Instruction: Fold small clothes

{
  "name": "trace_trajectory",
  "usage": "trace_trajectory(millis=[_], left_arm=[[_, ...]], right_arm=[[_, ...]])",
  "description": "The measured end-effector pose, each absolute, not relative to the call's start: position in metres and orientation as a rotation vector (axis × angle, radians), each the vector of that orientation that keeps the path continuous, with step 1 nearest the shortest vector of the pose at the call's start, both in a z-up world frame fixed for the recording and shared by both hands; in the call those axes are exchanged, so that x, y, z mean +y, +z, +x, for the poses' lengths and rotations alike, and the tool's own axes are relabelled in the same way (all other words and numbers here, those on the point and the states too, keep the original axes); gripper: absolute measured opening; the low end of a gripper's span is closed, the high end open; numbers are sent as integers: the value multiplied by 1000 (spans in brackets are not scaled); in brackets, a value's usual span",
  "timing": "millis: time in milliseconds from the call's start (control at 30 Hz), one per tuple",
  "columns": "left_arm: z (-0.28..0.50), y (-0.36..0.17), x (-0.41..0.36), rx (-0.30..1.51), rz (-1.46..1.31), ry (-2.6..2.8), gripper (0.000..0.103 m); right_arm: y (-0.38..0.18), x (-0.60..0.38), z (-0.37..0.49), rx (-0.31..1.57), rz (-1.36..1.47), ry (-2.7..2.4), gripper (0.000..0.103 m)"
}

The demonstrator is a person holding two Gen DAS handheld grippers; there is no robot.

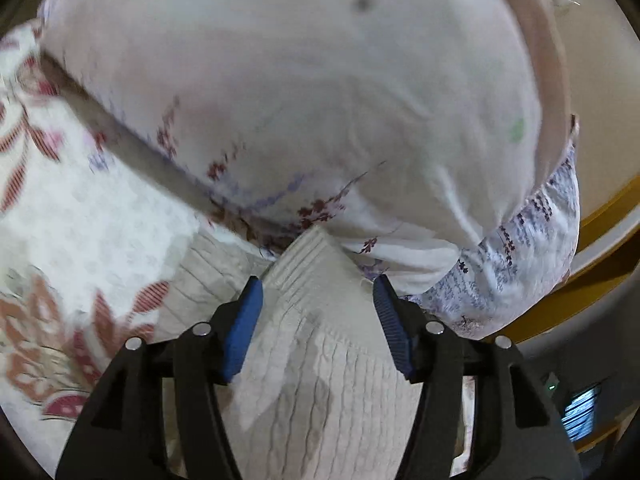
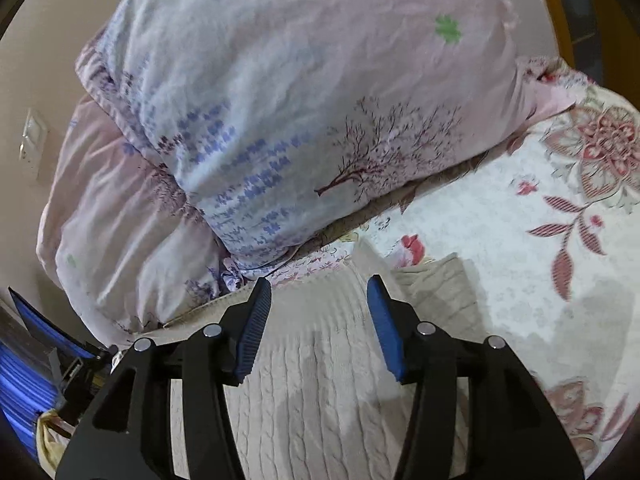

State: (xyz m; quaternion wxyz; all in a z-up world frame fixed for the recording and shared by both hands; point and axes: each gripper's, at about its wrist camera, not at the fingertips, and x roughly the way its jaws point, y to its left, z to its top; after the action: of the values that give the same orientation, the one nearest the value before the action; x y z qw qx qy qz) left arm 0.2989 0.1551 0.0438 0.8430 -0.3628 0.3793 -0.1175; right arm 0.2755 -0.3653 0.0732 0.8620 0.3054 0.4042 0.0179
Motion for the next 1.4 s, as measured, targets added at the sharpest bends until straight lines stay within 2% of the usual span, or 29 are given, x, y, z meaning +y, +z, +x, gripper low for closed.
trace_trajectory(millis=[167,300,500,600,667,767,1033,1200,1300,1333,1400], left_arm=[[272,62,159,772,-607,-223,56],[253,62,154,792,-478,-198,54],[239,44,148,853,-418,-214,42],[239,33,142,894,-392,-205,30],[238,27,140,912,-375,-195,15],[236,25,141,916,-370,-197,8],[221,31,150,901,-376,-218,5],[221,21,151,910,-366,-186,5],[220,22,149,907,-359,-182,12],[219,25,149,902,-356,-178,13],[215,33,149,870,-343,-164,21]], right_arm=[[82,-380,242,835,560,-15,52],[75,-389,222,875,517,-26,43],[56,-379,212,956,443,0,32],[41,-369,212,1013,388,7,14],[39,-364,208,1009,354,3,12],[44,-364,203,984,362,-4,11],[59,-369,183,939,383,-21,10],[39,-365,190,1008,335,-83,10],[39,-359,194,1012,293,-103,11],[41,-358,195,1013,289,-105,15],[48,-357,194,1001,281,-114,20]])
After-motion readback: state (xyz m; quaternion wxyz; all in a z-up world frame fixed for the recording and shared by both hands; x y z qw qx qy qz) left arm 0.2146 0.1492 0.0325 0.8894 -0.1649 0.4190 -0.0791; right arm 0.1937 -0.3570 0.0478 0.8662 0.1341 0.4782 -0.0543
